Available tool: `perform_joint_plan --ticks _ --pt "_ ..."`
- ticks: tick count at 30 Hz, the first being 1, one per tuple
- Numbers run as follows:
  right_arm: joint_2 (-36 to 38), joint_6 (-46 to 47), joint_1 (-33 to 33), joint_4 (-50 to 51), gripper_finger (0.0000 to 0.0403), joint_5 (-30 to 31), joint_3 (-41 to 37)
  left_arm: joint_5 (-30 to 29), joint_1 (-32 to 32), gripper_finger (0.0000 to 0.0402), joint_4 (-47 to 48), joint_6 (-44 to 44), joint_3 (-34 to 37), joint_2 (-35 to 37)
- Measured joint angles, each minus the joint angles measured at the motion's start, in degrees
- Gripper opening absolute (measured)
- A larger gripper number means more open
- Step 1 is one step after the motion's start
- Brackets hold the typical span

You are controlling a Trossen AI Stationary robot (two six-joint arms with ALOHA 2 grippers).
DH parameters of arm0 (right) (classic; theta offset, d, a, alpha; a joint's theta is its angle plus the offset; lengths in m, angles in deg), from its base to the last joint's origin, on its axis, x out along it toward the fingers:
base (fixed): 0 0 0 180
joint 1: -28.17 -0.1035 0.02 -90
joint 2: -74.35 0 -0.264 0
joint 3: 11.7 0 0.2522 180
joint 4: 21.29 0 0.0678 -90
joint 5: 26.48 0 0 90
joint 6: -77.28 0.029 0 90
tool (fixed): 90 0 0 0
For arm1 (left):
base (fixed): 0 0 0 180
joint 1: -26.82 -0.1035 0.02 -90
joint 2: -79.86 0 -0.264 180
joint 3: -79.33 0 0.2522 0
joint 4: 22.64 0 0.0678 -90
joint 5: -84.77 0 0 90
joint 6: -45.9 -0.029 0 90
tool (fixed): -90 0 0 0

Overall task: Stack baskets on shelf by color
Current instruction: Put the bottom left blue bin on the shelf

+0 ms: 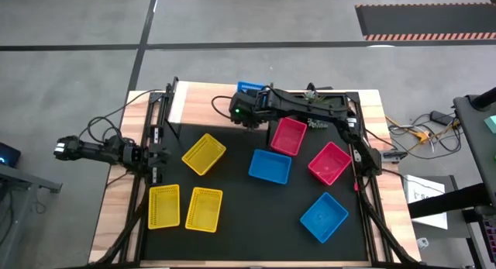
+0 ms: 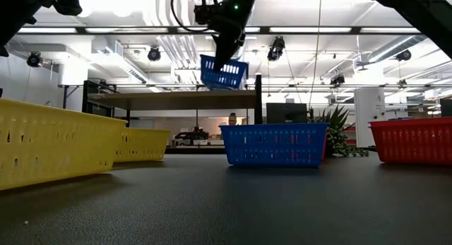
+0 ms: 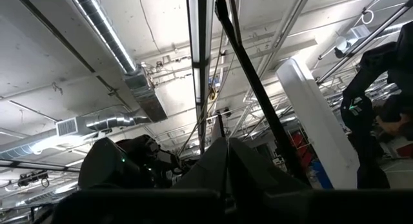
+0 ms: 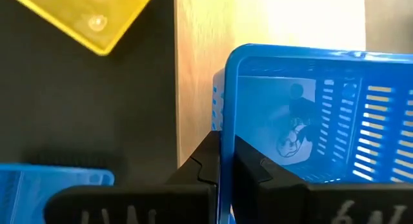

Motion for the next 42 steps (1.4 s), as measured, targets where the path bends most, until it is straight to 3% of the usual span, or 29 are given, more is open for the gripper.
perform_joint_plan --ticks 15,27,38,42 --pt "-0.31 -0.06 0.00 0.34 0.0011 0.00 -1.25 0.00 0.00 0.0000 -0.02 0.05 -0.02 0.00" --pt "-0.31 1.02 0.00 -0.09 0.0094 0.07 -1.74 0.00 0.00 0.0000 -0.02 0.05 -0.02 0.00" --pt "0.96 2.38 -0.02 1.42 0.0117 0.07 2.04 -0.02 0.01 0.0000 -0.02 0.16 -0.02 0.00" --pt "1.13 2.51 -0.15 3.33 0.0118 0.03 4.78 -3.52 0.02 0.0000 -0.01 7.16 -0.02 -0.13"
